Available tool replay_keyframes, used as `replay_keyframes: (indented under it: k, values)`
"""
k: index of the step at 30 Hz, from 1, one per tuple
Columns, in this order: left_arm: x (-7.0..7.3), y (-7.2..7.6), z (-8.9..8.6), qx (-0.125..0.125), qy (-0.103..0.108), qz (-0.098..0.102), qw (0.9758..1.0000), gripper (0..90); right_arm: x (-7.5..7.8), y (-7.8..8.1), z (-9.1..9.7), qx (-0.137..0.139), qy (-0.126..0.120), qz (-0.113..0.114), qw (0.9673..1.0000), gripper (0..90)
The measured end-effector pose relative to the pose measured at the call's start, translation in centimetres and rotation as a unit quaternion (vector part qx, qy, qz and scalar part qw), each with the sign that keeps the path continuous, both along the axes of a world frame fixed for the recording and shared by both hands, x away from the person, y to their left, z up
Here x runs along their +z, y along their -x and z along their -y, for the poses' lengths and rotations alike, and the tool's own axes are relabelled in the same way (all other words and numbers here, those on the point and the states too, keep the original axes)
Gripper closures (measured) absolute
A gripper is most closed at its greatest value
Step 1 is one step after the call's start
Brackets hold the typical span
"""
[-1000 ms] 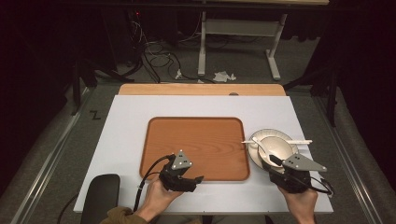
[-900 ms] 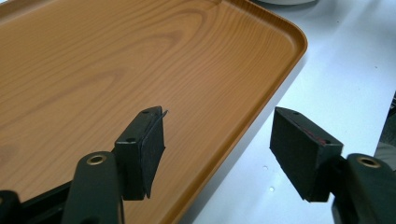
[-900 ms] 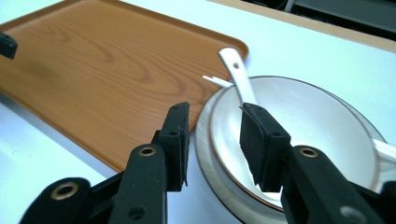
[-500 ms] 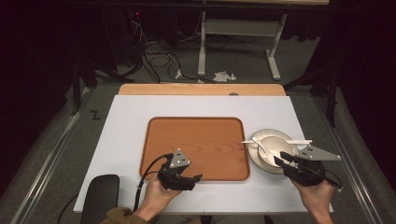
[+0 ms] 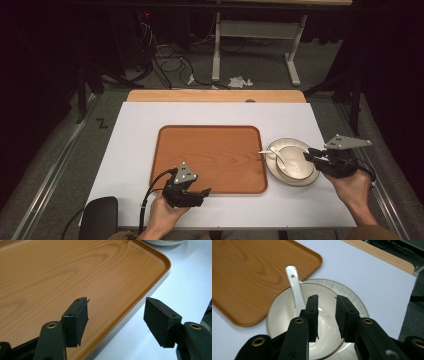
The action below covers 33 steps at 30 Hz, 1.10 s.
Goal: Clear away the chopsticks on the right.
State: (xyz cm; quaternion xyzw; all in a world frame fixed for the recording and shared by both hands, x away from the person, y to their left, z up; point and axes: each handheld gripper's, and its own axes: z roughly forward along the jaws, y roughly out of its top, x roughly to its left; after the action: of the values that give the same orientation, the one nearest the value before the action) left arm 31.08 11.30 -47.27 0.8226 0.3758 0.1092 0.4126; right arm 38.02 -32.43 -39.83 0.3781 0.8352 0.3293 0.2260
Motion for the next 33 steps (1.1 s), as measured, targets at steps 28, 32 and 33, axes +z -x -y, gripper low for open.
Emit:
replay_keyframes:
  k: [28,32,33]
  values:
    - [0.2,3.0,-1.0,0.044,-0.030,0.028,0.9982,35.2,-4.0,-9.2,3.3,-0.011,0.109,-0.121,0.9865,73.6]
    - [0.2,3.0,-1.0,0.043,-0.029,0.028,0.9982,35.2,-4.2,-9.7,3.3,-0.013,0.112,-0.132,0.9848,73.6]
    - [0.2,3.0,-1.0,0.043,-0.029,0.028,0.9982,35.2,-4.3,-9.7,3.2,-0.011,0.113,-0.131,0.9848,73.7]
